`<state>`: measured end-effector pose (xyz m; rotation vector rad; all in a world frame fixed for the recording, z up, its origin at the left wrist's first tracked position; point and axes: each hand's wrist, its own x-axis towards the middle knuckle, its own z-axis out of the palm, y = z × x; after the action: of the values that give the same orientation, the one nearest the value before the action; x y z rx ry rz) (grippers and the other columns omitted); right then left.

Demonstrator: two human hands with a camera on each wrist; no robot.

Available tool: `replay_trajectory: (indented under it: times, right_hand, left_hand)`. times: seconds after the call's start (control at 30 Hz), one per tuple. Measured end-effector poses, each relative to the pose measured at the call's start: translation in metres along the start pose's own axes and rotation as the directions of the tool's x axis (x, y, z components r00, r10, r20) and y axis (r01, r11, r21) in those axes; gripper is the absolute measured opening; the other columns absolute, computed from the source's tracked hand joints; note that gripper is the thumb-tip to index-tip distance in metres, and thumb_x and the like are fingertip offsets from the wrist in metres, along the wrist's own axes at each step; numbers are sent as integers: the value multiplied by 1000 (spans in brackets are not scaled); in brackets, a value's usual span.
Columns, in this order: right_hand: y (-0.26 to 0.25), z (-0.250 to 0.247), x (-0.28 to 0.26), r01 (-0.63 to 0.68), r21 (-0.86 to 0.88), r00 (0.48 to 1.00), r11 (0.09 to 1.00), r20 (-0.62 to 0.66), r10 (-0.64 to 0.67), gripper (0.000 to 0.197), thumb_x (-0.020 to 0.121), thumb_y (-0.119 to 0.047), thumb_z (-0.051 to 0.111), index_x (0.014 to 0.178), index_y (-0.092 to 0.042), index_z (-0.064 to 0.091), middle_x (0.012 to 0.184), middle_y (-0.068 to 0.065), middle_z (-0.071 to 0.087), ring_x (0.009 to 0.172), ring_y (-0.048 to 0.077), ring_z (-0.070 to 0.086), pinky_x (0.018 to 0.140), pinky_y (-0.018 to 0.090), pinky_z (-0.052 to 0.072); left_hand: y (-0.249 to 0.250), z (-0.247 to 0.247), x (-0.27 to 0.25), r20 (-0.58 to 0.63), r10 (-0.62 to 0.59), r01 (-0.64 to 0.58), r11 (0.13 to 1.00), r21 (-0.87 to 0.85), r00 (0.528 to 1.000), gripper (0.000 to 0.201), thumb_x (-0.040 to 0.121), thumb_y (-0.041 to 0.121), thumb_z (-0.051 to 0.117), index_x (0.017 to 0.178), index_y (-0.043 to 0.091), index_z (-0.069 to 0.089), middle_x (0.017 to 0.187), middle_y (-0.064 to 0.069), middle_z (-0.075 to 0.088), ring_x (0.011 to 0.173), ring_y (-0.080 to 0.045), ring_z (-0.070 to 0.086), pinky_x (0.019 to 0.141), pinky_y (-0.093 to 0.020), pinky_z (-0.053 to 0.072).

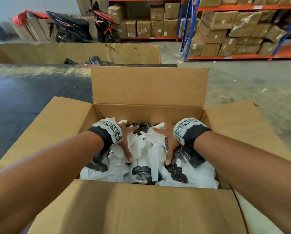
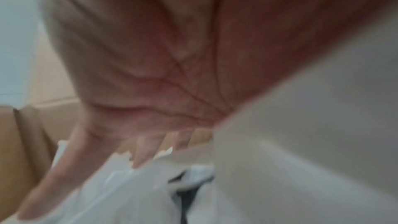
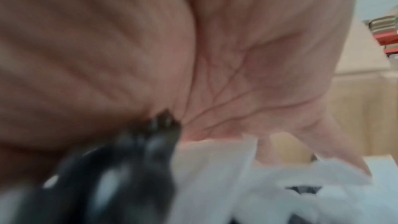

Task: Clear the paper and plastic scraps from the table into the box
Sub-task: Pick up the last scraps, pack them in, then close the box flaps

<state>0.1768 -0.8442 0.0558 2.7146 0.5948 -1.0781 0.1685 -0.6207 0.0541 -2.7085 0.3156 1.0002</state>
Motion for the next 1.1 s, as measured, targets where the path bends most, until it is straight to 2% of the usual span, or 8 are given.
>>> replay_trajectory:
  times: [0.3, 0.4, 0.5, 0.6, 0.73, 0.9, 1.0, 1.1]
  right_hand:
    - [28, 20, -13, -91, 174, 987, 980, 146, 66, 153, 44, -70, 89, 155, -43, -12, 168, -3, 0, 152, 27, 16, 118, 48, 29]
    - [26, 3, -24, -24, 243, 1000, 970, 23, 19, 154, 37, -76, 87, 157, -42, -3, 167, -7, 8, 152, 24, 18, 120, 49, 25]
    - [21, -11, -42, 42, 260, 991, 965, -130, -9, 134, 58, -64, 86, 160, -31, 5, 165, -3, 20, 149, 24, 25, 119, 44, 26]
    - [13, -22, -66, 43, 187, 940, 981, -339, 24, 104, 76, -64, 74, 157, -19, 27, 155, 5, 40, 139, 28, 42, 111, 39, 35]
    - [31, -11, -104, 70, 244, 836, 967, -543, 76, 77, 81, -65, 68, 143, -24, 50, 145, 1, 53, 129, 25, 53, 107, 41, 43]
    - [85, 47, -146, -194, 270, 778, 943, -543, 316, 83, 78, -65, 68, 150, -37, 37, 158, 10, 30, 140, 32, 37, 111, 49, 38]
    - [106, 87, -164, -384, 345, 707, 856, -487, 513, 92, 79, -71, 61, 155, -41, 18, 165, 11, 6, 146, 38, 26, 114, 56, 29]
    - [111, 113, -180, -415, 449, 687, 791, -415, 596, 96, 82, -75, 53, 158, -35, 10, 164, 16, 8, 142, 41, 34, 112, 52, 36]
  left_hand:
    - [-13, 24, 1, 143, -80, 100, 986, -137, 987, 167, 17, 91, 78, 155, 52, -7, 171, -1, 4, 155, -33, 14, 120, -57, 26]
    - [-14, 8, -12, 40, -39, 46, 983, -180, 998, 158, 28, 91, 78, 158, 48, -1, 170, 0, 5, 155, -31, 12, 122, -55, 21]
    - [-16, -6, -35, -136, 21, -58, 959, -277, 990, 131, 51, 84, 78, 159, 38, 20, 167, 3, 23, 152, -26, 25, 123, -47, 23]
    - [-24, -10, -63, -358, 60, -174, 940, -293, 932, 95, 70, 78, 70, 151, 36, 42, 152, 5, 50, 137, -22, 49, 114, -39, 38]
    - [-50, 8, -105, -574, -20, -219, 913, -344, 818, 83, 71, 83, 61, 138, 34, 57, 132, 5, 63, 109, -15, 60, 94, -31, 46]
    - [-116, 76, -144, -513, -293, 67, 908, -414, 807, 74, 76, 65, 74, 142, 42, 51, 154, -8, 36, 137, -31, 43, 115, -48, 36]
    - [-151, 115, -153, -420, -486, 266, 836, -480, 766, 89, 68, 84, 63, 147, 50, 39, 164, -11, 18, 149, -39, 22, 121, -55, 23]
    - [-172, 132, -158, -372, -544, 263, 765, -588, 752, 120, 45, 105, 45, 150, 49, 33, 153, -22, 32, 136, -44, 42, 114, -54, 36]
